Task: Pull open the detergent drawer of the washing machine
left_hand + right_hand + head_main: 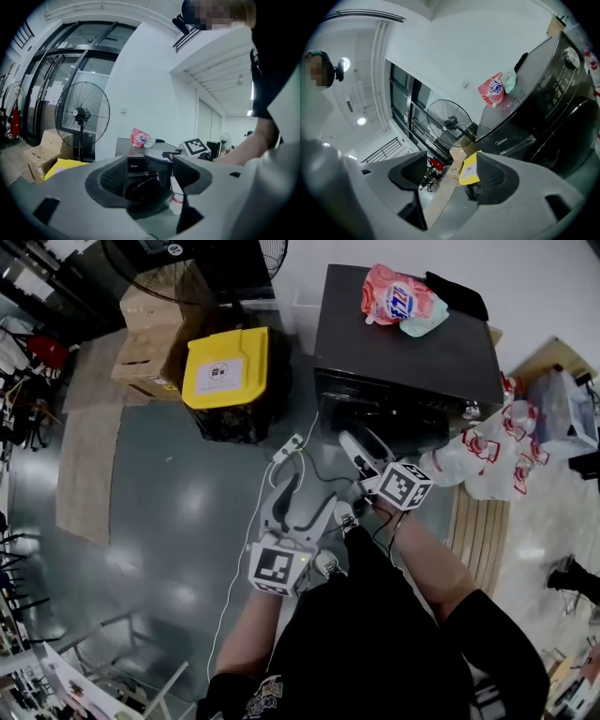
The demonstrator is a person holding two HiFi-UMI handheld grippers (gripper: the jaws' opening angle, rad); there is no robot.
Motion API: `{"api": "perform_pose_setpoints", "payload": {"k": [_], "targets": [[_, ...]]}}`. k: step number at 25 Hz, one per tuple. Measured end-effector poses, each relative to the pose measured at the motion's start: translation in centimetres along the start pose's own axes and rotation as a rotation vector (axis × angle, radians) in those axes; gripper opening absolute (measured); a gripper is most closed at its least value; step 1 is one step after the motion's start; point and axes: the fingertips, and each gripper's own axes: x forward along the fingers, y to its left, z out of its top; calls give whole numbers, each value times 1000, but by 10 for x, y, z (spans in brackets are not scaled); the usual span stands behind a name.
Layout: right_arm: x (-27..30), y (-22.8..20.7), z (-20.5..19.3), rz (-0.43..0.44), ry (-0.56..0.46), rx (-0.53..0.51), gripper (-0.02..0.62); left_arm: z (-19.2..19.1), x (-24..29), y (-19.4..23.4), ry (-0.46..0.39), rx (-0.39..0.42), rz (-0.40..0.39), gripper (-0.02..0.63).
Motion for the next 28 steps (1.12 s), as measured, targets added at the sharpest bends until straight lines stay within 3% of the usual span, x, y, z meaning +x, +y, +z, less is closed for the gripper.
{"api": "perform_pose_setpoints", "payload": {"k": [11, 14, 22, 26, 28], "targets": [[54, -81, 5, -58, -10, 201, 359, -10, 66, 19, 81, -26, -14, 275], [65, -99, 5, -66, -29, 300, 370, -12, 81, 22, 105, -42, -22, 275], [82, -157, -3, -204, -42, 496, 445, -28, 114, 35, 97, -33, -15, 275], [102, -168, 2, -129, -93, 535, 463, -28, 124, 38, 151, -74, -15, 275], [104, -176, 0, -162, -101, 582, 475, -31, 129, 40, 148, -75, -11, 275]]}}
